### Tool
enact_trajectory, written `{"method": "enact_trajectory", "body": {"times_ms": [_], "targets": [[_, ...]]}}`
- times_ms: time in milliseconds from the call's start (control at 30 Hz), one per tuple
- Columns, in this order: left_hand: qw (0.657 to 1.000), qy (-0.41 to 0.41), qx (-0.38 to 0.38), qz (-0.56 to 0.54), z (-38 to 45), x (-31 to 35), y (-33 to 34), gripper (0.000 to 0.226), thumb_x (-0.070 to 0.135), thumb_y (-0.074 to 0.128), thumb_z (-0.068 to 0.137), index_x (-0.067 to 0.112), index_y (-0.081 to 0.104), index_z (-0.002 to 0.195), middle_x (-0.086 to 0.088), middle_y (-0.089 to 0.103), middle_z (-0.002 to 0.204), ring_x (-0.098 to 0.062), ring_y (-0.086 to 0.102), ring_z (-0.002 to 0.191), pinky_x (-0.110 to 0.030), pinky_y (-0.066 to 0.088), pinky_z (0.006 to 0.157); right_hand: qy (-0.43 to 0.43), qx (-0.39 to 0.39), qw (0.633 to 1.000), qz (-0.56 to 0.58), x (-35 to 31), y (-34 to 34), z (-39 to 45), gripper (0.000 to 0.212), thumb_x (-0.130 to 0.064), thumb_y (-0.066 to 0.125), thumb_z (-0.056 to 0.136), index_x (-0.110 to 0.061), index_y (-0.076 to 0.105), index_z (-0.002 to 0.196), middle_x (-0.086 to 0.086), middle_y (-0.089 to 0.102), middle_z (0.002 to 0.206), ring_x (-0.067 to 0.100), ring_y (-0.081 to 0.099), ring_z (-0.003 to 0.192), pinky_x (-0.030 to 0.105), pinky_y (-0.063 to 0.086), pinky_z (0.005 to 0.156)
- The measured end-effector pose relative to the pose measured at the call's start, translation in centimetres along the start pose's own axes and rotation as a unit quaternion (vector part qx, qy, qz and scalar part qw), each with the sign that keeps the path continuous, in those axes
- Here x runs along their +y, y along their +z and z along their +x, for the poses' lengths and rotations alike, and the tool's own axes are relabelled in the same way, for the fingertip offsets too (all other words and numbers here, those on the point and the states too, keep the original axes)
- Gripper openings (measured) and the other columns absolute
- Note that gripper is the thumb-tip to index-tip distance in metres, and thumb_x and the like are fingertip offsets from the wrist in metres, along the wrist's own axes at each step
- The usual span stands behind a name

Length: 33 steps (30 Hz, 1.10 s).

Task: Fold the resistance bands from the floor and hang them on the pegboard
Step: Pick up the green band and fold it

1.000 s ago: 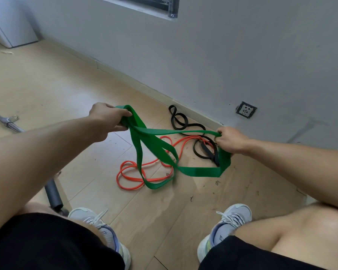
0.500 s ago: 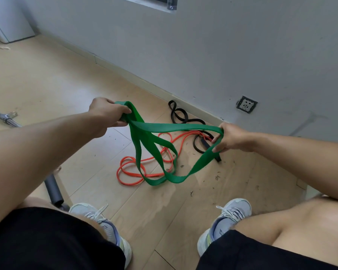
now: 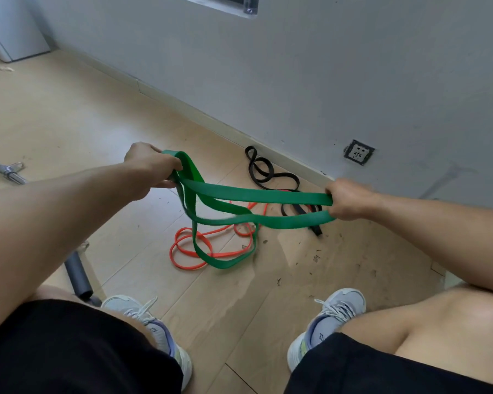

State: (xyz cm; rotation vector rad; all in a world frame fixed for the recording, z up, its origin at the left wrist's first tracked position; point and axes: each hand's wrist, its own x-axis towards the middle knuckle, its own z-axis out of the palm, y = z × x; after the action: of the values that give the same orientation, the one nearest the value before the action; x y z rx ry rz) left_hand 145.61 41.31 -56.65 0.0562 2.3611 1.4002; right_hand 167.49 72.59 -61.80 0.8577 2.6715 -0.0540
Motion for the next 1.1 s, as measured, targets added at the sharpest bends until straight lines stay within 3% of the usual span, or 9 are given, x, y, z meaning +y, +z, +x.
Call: {"method": "enact_trajectory", "body": {"times_ms": [133, 267, 367, 433, 500, 667, 800, 967, 1100], "targets": [[1.0, -0.017, 0.0, 0.015, 0.1, -0.2, -0.7, 0.018, 0.003, 0.071, 0.088, -0.003, 0.065, 0.104, -0.021, 0.068, 0.094, -0.029, 0.073, 0.074, -0.033, 0.064, 0.069, -0.03, -0.009, 0.993, 0.112, 0.8, 0.1, 0.3, 0.022, -0.014, 0.068, 0.089, -0.018, 0.049, 0.1, 0.01, 0.064, 0.098, 0.024, 0.063, 0.085, 0.044, 0.057, 0.072], [1.0, -0.001, -0.017, 0.018, 0.1, -0.5, -0.9, 0.027, 0.001, 0.073, 0.087, -0.003, 0.062, 0.112, -0.023, 0.068, 0.102, -0.03, 0.074, 0.08, -0.036, 0.064, 0.073, -0.054, -0.05, 0.992, 0.102, 1.4, 0.6, 0.2, 0.029, -0.016, 0.079, 0.086, -0.025, 0.053, 0.096, 0.004, 0.064, 0.1, 0.017, 0.06, 0.085, 0.029, 0.045, 0.066], [0.999, 0.026, -0.041, 0.015, -0.4, -0.3, -0.7, 0.031, -0.001, 0.074, 0.086, -0.002, 0.06, 0.114, -0.022, 0.068, 0.104, -0.03, 0.073, 0.086, -0.038, 0.062, 0.075, -0.074, -0.17, 0.978, 0.098, 1.3, 1.3, -0.2, 0.04, -0.016, 0.085, 0.083, -0.023, 0.064, 0.117, -0.005, 0.068, 0.11, 0.015, 0.065, 0.101, 0.022, 0.049, 0.077], [0.996, 0.057, -0.063, 0.03, -0.8, -0.2, -0.5, 0.035, -0.001, 0.077, 0.083, 0.0, 0.062, 0.114, -0.019, 0.069, 0.104, -0.029, 0.073, 0.089, -0.039, 0.063, 0.076, -0.086, -0.262, 0.958, 0.082, 1.1, 1.8, -0.5, 0.056, -0.018, 0.086, 0.084, -0.022, 0.064, 0.135, -0.002, 0.07, 0.127, 0.015, 0.066, 0.115, 0.027, 0.053, 0.093], [0.991, 0.095, -0.081, 0.057, -1.2, 0.0, -0.3, 0.039, 0.0, 0.082, 0.078, 0.003, 0.065, 0.113, -0.016, 0.071, 0.102, -0.029, 0.074, 0.09, -0.041, 0.064, 0.078, -0.086, -0.29, 0.951, 0.066, 0.8, 1.9, -0.9, 0.059, -0.021, 0.083, 0.087, -0.022, 0.061, 0.141, 0.0, 0.067, 0.136, 0.016, 0.065, 0.12, 0.033, 0.055, 0.1], [0.965, 0.173, -0.132, 0.148, -2.7, 0.8, 0.9, 0.039, 0.001, 0.083, 0.075, 0.012, 0.069, 0.11, -0.007, 0.074, 0.094, -0.024, 0.074, 0.086, -0.036, 0.064, 0.077, -0.123, -0.133, 0.974, 0.14, -1.4, 0.3, -1.2, 0.048, -0.025, 0.078, 0.093, -0.024, 0.062, 0.138, -0.004, 0.067, 0.134, 0.011, 0.063, 0.112, 0.023, 0.047, 0.092], [0.942, 0.234, -0.131, 0.204, -3.5, 1.5, 1.3, 0.034, 0.005, 0.081, 0.076, 0.018, 0.071, 0.105, 0.002, 0.072, 0.087, -0.013, 0.068, 0.075, -0.018, 0.051, 0.063, -0.161, -0.026, 0.951, 0.264, -4.9, -1.3, -2.4, 0.053, -0.025, 0.079, 0.092, -0.027, 0.059, 0.142, -0.011, 0.064, 0.13, 0.005, 0.063, 0.109, 0.004, 0.043, 0.079], [0.906, 0.32, -0.129, 0.246, -4.0, 1.7, 0.7, 0.03, 0.018, 0.073, 0.073, 0.027, 0.071, 0.101, 0.002, 0.071, 0.092, -0.022, 0.067, 0.091, -0.042, 0.058, 0.083, -0.193, 0.006, 0.941, 0.279, -8.1, -1.5, -2.7, 0.082, -0.038, 0.087, 0.083, -0.039, 0.046, 0.154, -0.012, 0.059, 0.147, 0.007, 0.065, 0.116, 0.026, 0.049, 0.103], [0.905, 0.351, -0.128, 0.204, -5.3, 2.7, 1.2, 0.024, 0.02, 0.069, 0.07, 0.026, 0.07, 0.093, 0.001, 0.07, 0.086, -0.021, 0.065, 0.085, -0.037, 0.054, 0.08, -0.208, 0.01, 0.934, 0.292, -9.3, -1.8, -2.8, 0.104, -0.058, 0.087, 0.073, -0.042, 0.032, 0.16, -0.013, 0.054, 0.152, 0.007, 0.058, 0.126, 0.039, 0.048, 0.112]]}}
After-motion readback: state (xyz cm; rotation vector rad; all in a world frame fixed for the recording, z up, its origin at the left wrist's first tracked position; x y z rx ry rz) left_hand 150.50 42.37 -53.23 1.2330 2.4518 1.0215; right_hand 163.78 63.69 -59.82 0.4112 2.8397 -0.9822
